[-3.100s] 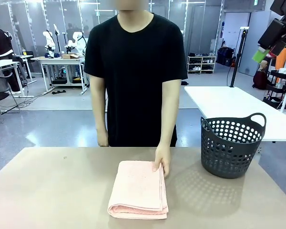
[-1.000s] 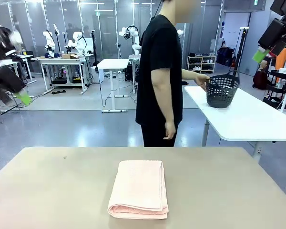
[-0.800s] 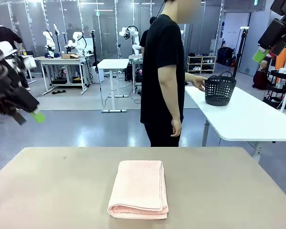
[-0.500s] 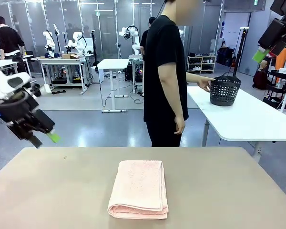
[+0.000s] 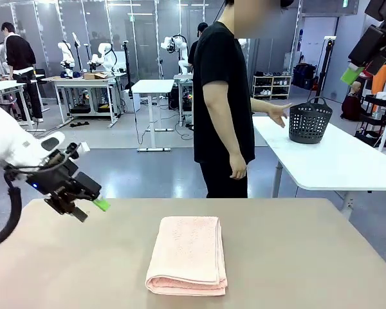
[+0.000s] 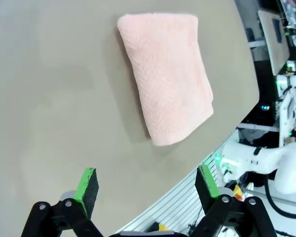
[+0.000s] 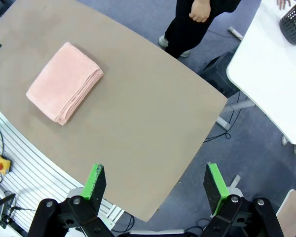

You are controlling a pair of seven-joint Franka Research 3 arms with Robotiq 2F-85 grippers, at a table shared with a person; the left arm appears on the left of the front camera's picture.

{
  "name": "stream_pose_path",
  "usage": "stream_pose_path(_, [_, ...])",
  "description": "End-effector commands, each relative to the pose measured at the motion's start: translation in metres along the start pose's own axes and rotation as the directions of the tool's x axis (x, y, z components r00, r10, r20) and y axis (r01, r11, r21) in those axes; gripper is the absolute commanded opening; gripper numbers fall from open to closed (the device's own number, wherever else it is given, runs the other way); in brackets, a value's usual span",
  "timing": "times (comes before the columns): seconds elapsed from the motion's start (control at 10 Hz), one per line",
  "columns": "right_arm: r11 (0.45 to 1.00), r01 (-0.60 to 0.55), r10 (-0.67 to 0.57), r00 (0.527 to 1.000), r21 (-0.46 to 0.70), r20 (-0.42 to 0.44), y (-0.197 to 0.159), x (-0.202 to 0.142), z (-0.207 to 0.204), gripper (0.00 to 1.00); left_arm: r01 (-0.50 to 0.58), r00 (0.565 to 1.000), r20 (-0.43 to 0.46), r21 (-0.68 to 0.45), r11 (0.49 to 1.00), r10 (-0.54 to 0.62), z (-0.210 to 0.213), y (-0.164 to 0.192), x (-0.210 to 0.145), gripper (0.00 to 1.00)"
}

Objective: Fold the towel.
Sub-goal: Pick up the 100 cm Hotel Towel and place it on the left side of the table.

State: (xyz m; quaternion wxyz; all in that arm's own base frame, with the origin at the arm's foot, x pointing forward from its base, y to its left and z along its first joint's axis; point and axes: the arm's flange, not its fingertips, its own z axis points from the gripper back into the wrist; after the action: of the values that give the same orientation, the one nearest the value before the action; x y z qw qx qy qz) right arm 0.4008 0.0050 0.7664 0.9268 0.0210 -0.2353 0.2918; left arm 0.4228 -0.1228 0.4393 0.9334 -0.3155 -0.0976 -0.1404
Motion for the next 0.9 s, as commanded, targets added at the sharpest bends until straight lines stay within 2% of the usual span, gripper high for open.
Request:
stream_pose_path(0.0, [1.000, 0.002, -0.002, 1.000, -0.004, -0.002, 0.000, -0.001, 0.000, 1.00, 0.017, 0.992, 0.123, -0.037, 0.999, -0.013, -0.034, 0.005, 0.004, 1.00])
stream_pose_path(0.2, [1.000, 0.002, -0.002, 1.000, -0.004, -0.002, 0.000, -0.001, 0.000, 1.00, 0.057, 0.988, 0.145, -0.086, 0.995, -0.044, -0.074, 0.016, 0.008, 1.00])
stream_pose_path(0.6, [1.000, 0.002, -0.002, 1.000, -0.004, -0.002, 0.000, -0.001, 0.000, 1.00, 0.025, 0.979, 0.203, -0.182, 0.983, 0.013, -0.116, 0.028, 0.012, 1.00])
stream_pose_path(0.8, [1.000, 0.002, -0.002, 1.000, -0.004, -0.002, 0.000, -0.001, 0.000, 1.00, -0.027, 0.983, 0.174, -0.218, 0.975, 0.066, -0.133, 0.039, 0.017, 1.00])
